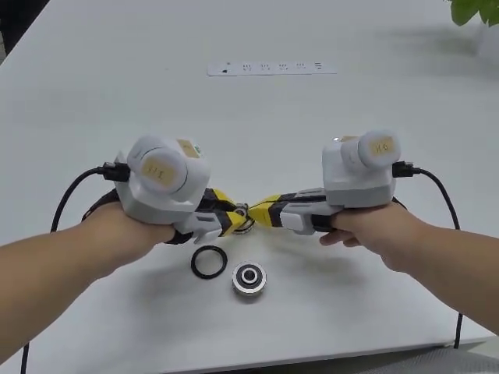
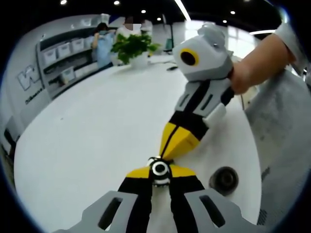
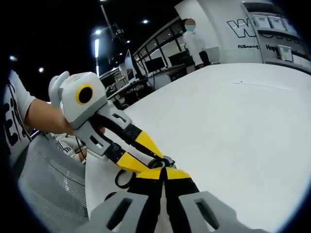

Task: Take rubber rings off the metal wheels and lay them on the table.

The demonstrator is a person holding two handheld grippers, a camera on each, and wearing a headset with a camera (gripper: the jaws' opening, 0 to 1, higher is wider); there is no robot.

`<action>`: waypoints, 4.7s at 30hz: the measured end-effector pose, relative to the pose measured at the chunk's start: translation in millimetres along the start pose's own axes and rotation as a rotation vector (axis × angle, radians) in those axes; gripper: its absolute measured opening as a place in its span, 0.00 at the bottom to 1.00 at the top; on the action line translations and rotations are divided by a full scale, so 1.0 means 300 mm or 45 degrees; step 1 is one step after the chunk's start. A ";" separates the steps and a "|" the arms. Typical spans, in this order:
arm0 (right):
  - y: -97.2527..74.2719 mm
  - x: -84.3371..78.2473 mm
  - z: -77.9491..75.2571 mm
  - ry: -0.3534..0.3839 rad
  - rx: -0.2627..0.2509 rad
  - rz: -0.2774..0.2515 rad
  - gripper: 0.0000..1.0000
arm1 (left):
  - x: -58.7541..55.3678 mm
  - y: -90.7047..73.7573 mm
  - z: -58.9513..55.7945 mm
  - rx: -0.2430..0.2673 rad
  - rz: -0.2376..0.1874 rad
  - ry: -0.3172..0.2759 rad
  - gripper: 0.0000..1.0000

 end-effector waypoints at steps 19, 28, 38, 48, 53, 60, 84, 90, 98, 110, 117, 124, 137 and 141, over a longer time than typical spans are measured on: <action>0.007 0.017 0.022 -0.034 0.038 -0.018 0.00 | -0.002 0.005 0.003 -0.002 -0.003 0.002 0.13; -0.001 0.013 0.020 -0.024 0.020 -0.014 0.00 | -0.005 -0.002 0.000 -0.013 -0.004 -0.017 0.14; 0.000 0.021 0.017 -0.009 0.017 -0.025 0.00 | 0.003 -0.028 -0.002 -0.011 -0.017 -0.013 0.18; -0.008 0.036 0.006 0.015 0.015 -0.042 0.00 | 0.021 -0.053 -0.026 -0.023 -0.038 0.011 0.23; -0.009 0.041 0.004 0.018 0.020 -0.045 0.00 | 0.025 -0.072 -0.027 -0.017 -0.053 0.022 0.26; -0.015 0.052 0.006 0.023 0.023 -0.054 0.00 | 0.027 -0.106 -0.033 -0.007 -0.068 0.030 0.31; -0.048 0.092 0.067 0.012 0.067 -0.090 0.00 | 0.042 -0.208 -0.063 0.001 -0.097 0.073 0.44; -0.055 0.103 0.093 0.012 0.087 -0.099 0.00 | 0.031 -0.233 -0.074 0.003 -0.082 0.097 0.47; -0.062 0.108 0.128 0.014 0.121 -0.104 0.00 | 0.013 -0.262 -0.096 0.004 -0.076 0.110 0.51; -0.048 0.076 0.182 0.005 0.178 -0.059 0.00 | -0.014 -0.302 -0.117 0.000 -0.079 0.093 0.56; -0.042 0.054 0.212 -0.003 0.206 -0.030 0.00 | -0.029 -0.313 -0.131 -0.009 -0.077 0.077 0.59; -0.036 0.027 0.231 -0.016 0.227 0.005 0.00 | -0.047 -0.323 -0.145 -0.012 -0.071 0.065 0.61; -0.027 0.000 0.243 -0.028 0.242 0.047 0.00 | -0.078 -0.348 -0.157 -0.009 -0.080 0.021 0.63; -0.022 -0.013 0.242 -0.027 0.242 0.060 0.00 | -0.087 -0.351 -0.161 -0.009 -0.077 0.014 0.64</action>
Point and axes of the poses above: the centre of the closed fingertips' face, and the gripper's own axes: y roughly forward along the fingers, z roughly to its left, x roughly out of its top, the point moved 1 cm from there along -y, roughly backward along the fingers, and after that the axes turned 11 degrees about -x, right-handed, at the moved point
